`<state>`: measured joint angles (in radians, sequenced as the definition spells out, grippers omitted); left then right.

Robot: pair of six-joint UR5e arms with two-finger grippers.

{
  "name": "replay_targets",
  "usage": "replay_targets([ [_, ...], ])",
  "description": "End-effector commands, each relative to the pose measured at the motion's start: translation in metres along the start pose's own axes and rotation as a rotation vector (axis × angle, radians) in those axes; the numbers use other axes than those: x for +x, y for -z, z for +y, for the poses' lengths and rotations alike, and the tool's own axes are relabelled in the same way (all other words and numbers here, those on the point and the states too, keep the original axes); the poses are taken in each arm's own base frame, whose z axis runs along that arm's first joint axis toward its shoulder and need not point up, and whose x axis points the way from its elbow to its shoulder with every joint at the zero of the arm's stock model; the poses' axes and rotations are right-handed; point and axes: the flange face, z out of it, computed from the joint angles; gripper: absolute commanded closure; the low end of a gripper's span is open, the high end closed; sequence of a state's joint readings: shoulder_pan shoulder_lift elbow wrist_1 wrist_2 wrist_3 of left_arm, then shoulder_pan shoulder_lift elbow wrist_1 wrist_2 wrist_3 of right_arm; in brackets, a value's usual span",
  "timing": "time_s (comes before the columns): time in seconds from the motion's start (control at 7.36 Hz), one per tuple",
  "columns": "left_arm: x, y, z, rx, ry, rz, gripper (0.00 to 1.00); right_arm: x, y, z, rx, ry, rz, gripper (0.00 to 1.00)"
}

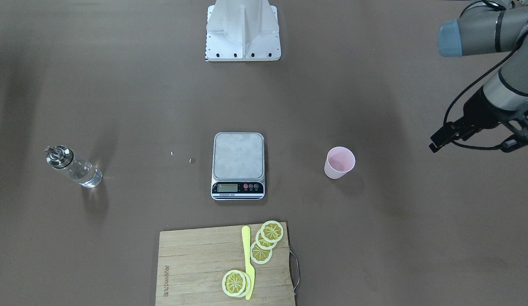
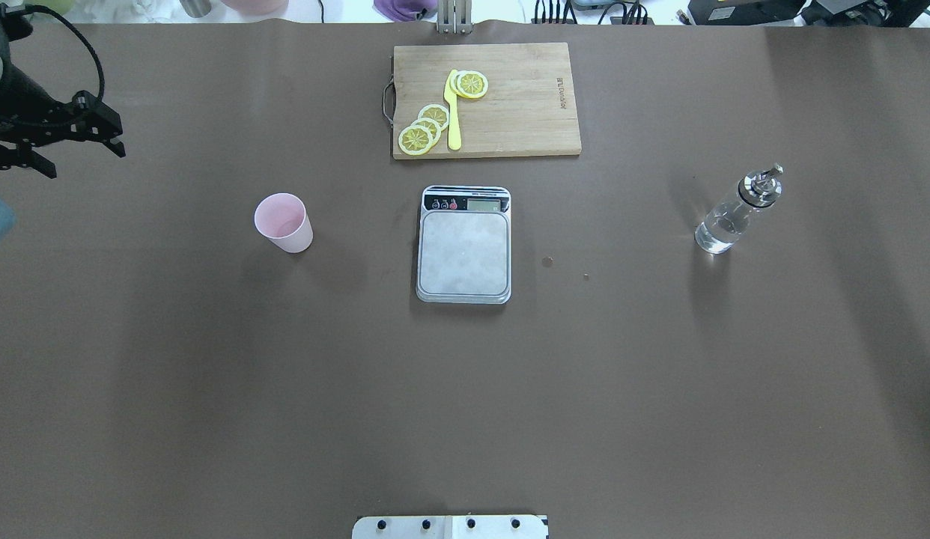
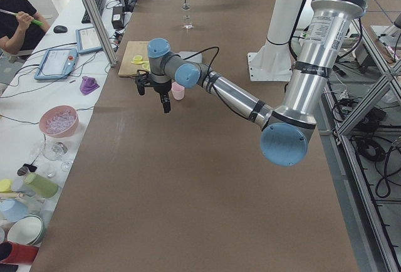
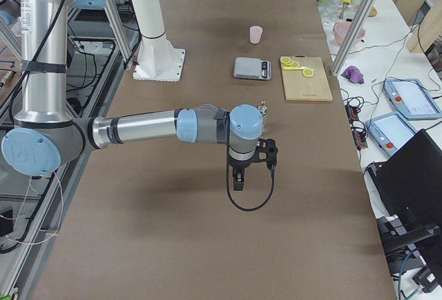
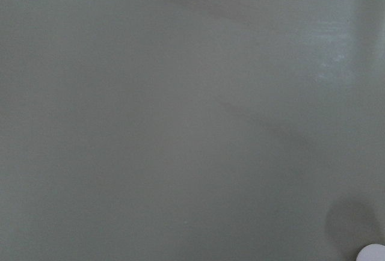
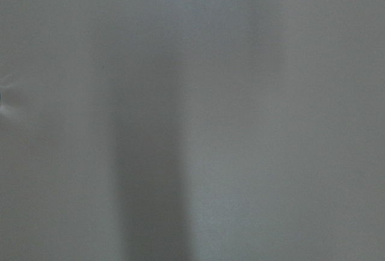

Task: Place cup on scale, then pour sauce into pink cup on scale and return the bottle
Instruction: 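Move the left gripper down toward the pink cup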

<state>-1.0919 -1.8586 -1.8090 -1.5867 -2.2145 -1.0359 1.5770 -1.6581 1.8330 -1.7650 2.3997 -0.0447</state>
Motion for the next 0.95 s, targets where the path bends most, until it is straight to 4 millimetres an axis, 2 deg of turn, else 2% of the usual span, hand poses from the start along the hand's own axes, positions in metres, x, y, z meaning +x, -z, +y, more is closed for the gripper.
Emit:
replay_targets([
  [0.0,0.050,-0.036,0.036,-0.005,0.042,0.037,0.03,0.000,-0.001,-0.001,-0.001,-0.003,-0.004,0.00],
  [0.14,0.092,-0.058,0.046,0.015,0.071,0.041,0.03,0.001,-0.001,-0.001,-0.002,-0.004,-0.006,0.00],
  [0.41,0.126,-0.062,0.062,0.000,0.091,0.066,0.03,-0.002,0.000,-0.003,0.000,0.002,-0.006,0.00],
  [0.54,0.129,-0.064,0.063,-0.001,0.088,0.068,0.03,-0.003,0.001,-0.004,0.003,0.003,-0.005,0.00],
  [0.82,0.136,-0.095,0.078,-0.011,0.066,0.045,0.03,-0.003,0.001,-0.005,0.001,0.002,-0.007,0.00],
])
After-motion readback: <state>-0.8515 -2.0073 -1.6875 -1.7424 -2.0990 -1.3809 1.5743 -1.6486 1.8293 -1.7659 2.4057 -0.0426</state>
